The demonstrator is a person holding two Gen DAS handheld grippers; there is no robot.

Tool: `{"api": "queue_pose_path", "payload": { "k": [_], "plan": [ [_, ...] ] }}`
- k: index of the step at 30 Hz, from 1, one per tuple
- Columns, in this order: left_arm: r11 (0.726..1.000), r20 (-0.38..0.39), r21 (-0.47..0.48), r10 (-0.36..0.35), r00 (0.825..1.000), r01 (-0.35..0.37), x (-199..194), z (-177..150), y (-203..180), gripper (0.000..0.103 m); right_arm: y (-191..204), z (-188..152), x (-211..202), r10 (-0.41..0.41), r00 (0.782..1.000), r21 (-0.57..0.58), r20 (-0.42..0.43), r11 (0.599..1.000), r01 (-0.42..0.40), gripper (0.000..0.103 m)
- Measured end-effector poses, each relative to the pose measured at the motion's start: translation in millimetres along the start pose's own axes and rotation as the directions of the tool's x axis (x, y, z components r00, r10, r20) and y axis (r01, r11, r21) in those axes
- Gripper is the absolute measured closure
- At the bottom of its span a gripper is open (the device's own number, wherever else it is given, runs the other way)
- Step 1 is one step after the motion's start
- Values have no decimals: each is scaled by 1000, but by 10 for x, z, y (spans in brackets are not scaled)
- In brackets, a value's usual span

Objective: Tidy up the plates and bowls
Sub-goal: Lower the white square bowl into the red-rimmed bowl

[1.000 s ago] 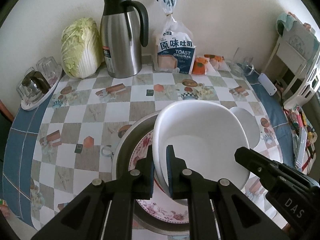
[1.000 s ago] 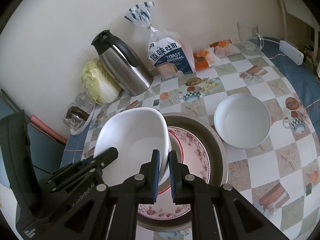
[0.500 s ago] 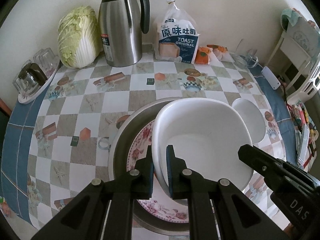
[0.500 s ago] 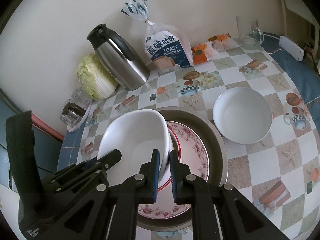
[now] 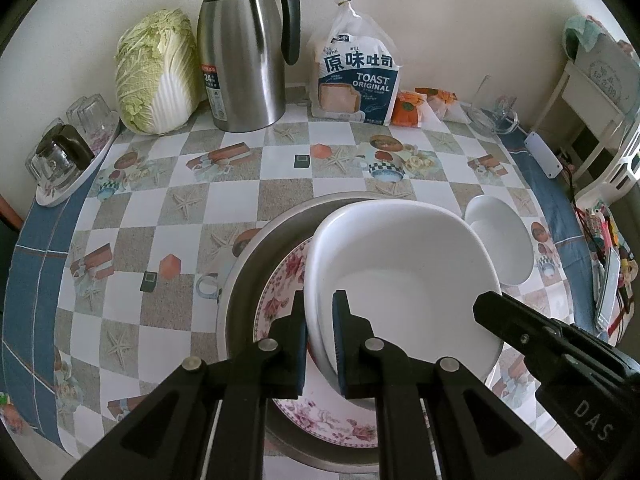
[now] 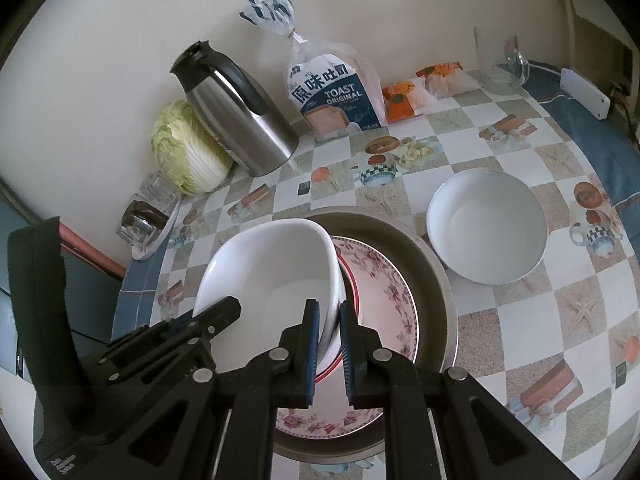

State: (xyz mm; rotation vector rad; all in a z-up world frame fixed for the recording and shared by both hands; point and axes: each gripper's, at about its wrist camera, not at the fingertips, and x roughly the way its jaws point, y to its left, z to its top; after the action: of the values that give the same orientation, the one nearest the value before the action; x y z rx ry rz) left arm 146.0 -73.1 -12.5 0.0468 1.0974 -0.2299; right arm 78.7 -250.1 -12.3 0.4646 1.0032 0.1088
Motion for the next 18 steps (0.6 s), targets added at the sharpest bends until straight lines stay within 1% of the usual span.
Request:
{"api": "queue_pose_path", "payload": {
  "k": [3,5,7,15,18],
  "plan": [
    [1000,0,-1,-1,1000,1,0,5,1,93,-5,0,13,-2,1000,-2,-1,1000,2,90],
    [1000,-1,-3,-4,1000,4,6,3,2,90,-4,0,11,0,1000,-1,-2,1000,0,90],
    [1000,0,-4,-6,1000,6,0,6,3,90,-2,2,7,0,1000,0,-2,1000,0,90],
    [1000,31,-9,8,999,-8,-79,51,42,89,-15,31,-28,1,1000,-4,18,1000,-1,90],
    [1000,52,-21,13,999,-12,-151,62,73,86,-10,48,-92,3,999,-4,32,1000,-3,90]
  ]
}}
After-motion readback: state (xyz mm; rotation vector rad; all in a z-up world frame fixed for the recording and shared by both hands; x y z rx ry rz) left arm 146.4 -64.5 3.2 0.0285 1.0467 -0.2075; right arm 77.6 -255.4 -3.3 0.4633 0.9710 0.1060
